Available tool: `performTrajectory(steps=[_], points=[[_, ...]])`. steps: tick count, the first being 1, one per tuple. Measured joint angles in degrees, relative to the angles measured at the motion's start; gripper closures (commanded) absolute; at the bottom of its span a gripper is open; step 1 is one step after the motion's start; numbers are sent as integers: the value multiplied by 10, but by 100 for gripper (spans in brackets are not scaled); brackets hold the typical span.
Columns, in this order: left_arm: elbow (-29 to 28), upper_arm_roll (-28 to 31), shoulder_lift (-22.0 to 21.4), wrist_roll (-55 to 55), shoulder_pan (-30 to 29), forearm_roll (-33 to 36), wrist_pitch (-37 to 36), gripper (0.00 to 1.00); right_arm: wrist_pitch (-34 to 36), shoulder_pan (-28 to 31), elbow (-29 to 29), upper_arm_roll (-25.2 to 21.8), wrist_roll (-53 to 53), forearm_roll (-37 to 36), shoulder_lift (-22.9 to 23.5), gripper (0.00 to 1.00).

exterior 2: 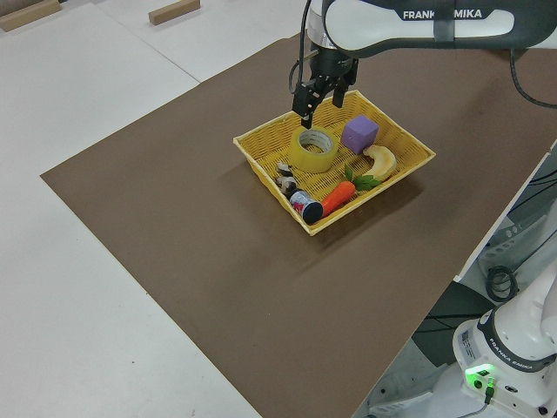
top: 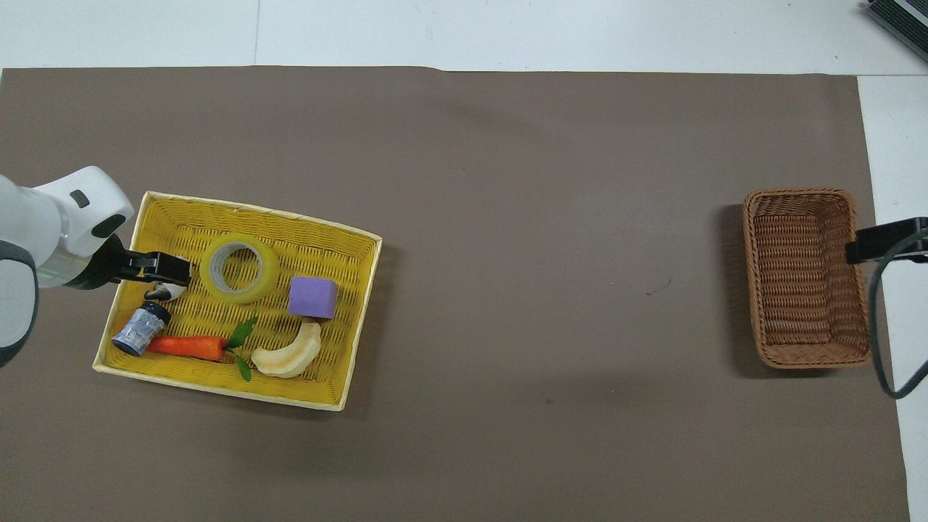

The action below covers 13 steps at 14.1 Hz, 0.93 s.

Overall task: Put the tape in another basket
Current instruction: 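Move the left gripper over the yellow tape roll in the yellow basket, then lower the left gripper onto the tape roll rim and close it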

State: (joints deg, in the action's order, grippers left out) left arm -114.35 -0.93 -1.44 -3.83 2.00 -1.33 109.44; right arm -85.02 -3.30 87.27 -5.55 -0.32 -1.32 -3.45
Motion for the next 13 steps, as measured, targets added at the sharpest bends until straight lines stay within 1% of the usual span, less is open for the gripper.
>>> performTrajectory(steps=[3,8,13], points=[[-22,1,13,0,-1,0,34,0,9,3,0,-3,-8,0,-2,0],[-26,3,56,0,-12,0,79,0,10,8,0,-5,-13,0,-4,0],[-26,1,88,5,-12,0,99,0,-19,3,4,-2,-13,0,-4,0]])
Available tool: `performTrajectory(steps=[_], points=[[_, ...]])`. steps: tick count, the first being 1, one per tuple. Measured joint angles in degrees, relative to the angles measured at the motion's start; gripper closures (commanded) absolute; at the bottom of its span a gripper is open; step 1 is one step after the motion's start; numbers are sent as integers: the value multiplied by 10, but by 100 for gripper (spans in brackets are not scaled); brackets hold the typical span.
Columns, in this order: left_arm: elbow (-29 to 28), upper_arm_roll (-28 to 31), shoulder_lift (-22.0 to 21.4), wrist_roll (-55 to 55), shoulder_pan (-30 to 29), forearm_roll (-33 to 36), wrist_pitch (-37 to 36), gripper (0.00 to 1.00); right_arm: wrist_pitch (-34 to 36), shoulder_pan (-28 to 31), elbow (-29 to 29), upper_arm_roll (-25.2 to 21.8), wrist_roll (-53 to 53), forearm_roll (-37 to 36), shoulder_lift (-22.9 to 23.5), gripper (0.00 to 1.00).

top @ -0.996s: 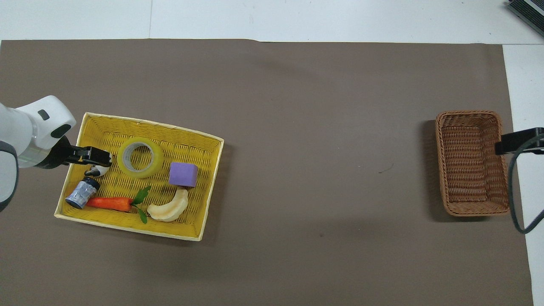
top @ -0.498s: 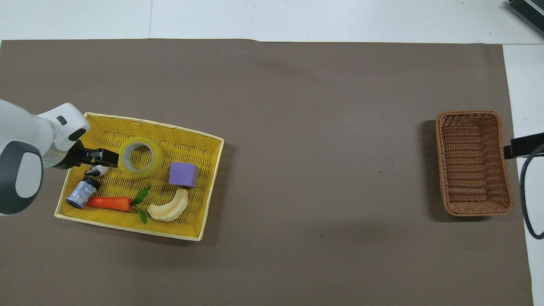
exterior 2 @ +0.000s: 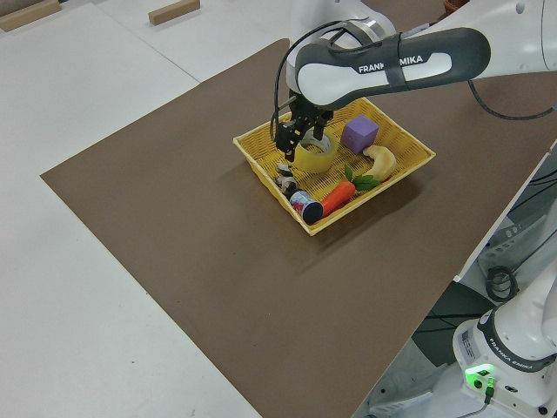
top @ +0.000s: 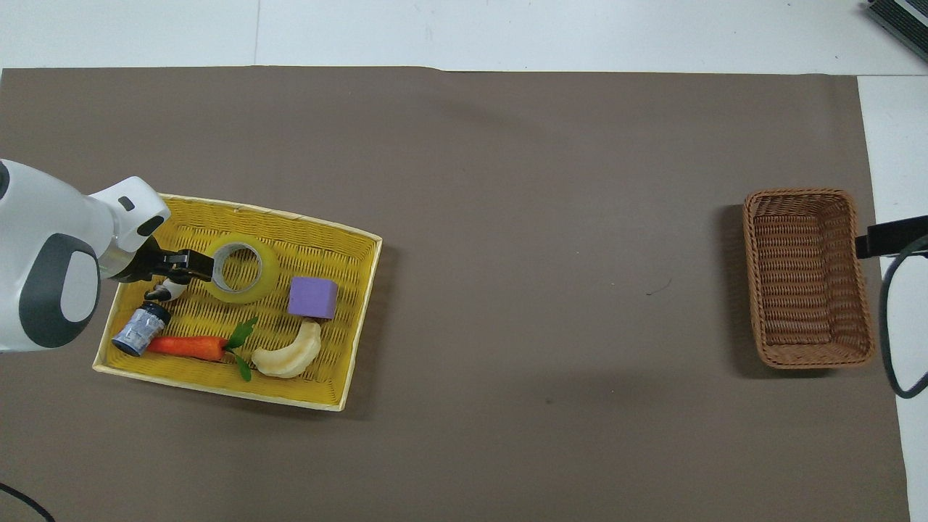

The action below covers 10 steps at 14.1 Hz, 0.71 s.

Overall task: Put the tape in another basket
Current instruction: 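Lower the left gripper onto the tape roll rim and close it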

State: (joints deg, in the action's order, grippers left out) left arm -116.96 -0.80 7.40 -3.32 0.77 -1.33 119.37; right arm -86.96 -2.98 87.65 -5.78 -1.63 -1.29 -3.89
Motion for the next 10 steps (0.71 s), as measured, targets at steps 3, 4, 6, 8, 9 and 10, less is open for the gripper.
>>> performTrajectory(steps=[3,4,6,8,9,10], points=[[0,-2,18,26,1,-1,7,0,-1,-1,4,0,0,0,0,0],[0,-3,22,35,3,-1,8,0,-1,-2,4,0,0,0,0,0],[0,-3,26,43,3,-1,8,0,-2,-2,5,0,0,0,0,0],[-3,-3,32,48,3,-1,8,7,-2,0,5,0,0,0,0,0],[-6,-4,36,51,3,-2,9,16,-2,0,5,0,0,0,0,0],[-10,-5,38,54,5,-2,12,30,-2,0,5,0,0,0,0,0]])
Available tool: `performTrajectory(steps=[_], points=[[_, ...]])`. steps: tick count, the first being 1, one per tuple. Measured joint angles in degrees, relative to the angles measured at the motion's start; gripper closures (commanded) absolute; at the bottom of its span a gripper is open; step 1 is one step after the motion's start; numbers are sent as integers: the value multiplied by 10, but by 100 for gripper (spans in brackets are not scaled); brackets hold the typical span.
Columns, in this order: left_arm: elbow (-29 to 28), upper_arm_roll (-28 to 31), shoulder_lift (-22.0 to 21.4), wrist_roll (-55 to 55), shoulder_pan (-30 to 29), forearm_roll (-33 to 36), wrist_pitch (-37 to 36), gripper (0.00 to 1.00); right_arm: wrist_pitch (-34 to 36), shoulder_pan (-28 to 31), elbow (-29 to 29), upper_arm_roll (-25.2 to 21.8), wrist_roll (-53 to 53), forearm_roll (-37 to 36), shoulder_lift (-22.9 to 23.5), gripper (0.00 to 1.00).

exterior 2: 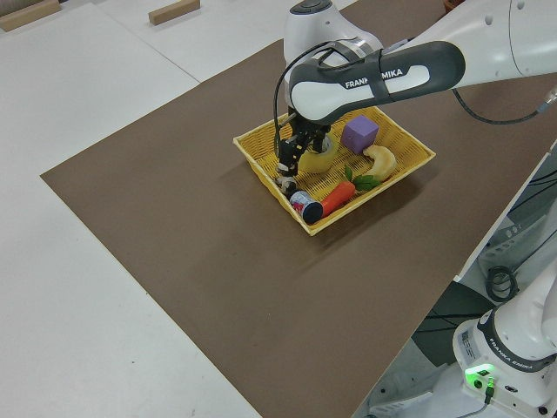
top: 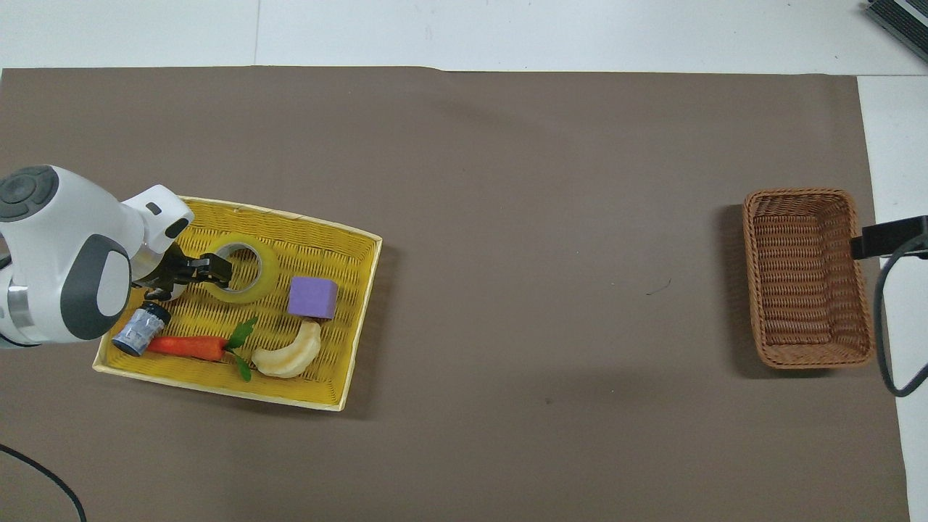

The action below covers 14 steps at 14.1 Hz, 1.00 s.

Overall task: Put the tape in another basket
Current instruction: 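Lower the left gripper onto the tape roll rim and close it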

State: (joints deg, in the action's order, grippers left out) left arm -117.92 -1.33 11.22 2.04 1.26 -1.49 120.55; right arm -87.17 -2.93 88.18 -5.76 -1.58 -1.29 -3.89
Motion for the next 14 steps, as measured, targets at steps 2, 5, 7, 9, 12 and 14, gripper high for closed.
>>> performTrajectory(steps=[2,5,7,9,12,14], points=[[-6,-3,2,3,3,0,3,65,0,0,0,0,0,0,0,0],[-17,-3,9,3,6,-1,18,100,0,2,0,0,0,0,0,0],[-17,1,14,4,6,0,21,100,0,3,0,-1,0,0,0,0],[-15,1,14,4,6,0,17,100,0,2,0,0,0,0,0,0],[-1,0,12,4,6,0,6,100,-2,1,0,1,0,0,0,0],[25,-2,7,4,7,0,-26,100,-2,2,0,1,0,0,0,0]])
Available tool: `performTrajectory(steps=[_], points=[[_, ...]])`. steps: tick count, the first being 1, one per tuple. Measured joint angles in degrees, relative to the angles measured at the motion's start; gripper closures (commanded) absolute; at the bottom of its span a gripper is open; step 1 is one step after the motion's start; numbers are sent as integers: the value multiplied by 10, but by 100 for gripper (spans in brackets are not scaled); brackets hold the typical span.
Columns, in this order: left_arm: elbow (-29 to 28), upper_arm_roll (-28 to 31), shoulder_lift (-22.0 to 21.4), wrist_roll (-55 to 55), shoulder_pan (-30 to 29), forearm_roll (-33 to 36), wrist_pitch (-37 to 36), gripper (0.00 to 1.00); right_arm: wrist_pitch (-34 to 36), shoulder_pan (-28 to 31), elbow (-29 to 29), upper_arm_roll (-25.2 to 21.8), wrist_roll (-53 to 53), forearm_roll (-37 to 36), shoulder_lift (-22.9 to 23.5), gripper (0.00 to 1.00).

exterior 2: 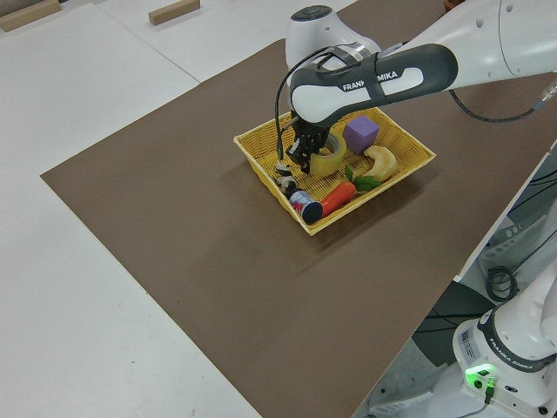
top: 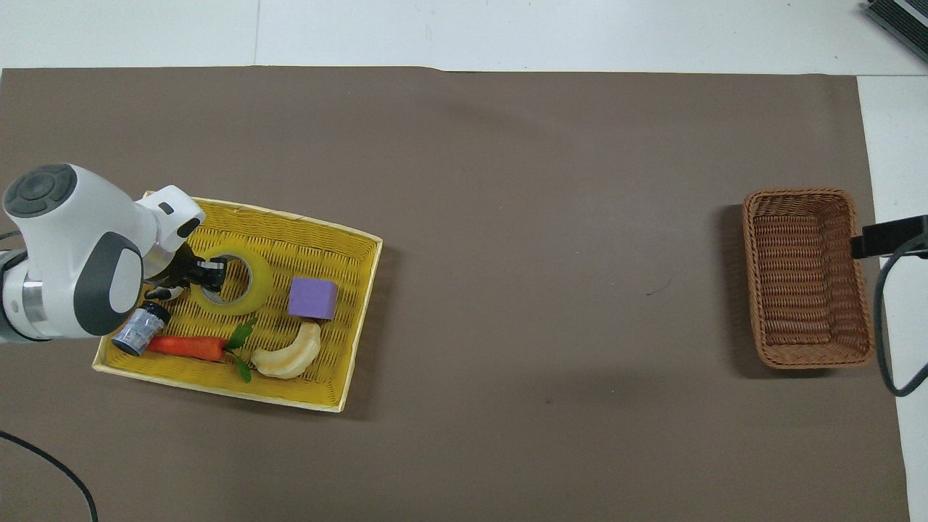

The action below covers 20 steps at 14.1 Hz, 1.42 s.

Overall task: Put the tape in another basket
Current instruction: 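Lower the left gripper onto the tape roll rim and close it, then lift the tape roll with the left gripper toward the wicker basket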

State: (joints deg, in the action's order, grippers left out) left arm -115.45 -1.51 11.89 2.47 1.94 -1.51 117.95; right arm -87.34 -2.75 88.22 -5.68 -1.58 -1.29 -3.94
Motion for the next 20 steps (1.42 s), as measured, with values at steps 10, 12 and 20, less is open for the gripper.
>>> performTrajectory(steps=[10,12,20], points=[[260,-13,-55,0,7,0,-310,100,0,0,0,0,0,0,0,0],[282,-12,-60,0,7,0,-352,100,0,0,0,0,0,0,0,0],[247,-15,-118,5,7,0,-330,100,0,0,0,0,0,0,0,0]])
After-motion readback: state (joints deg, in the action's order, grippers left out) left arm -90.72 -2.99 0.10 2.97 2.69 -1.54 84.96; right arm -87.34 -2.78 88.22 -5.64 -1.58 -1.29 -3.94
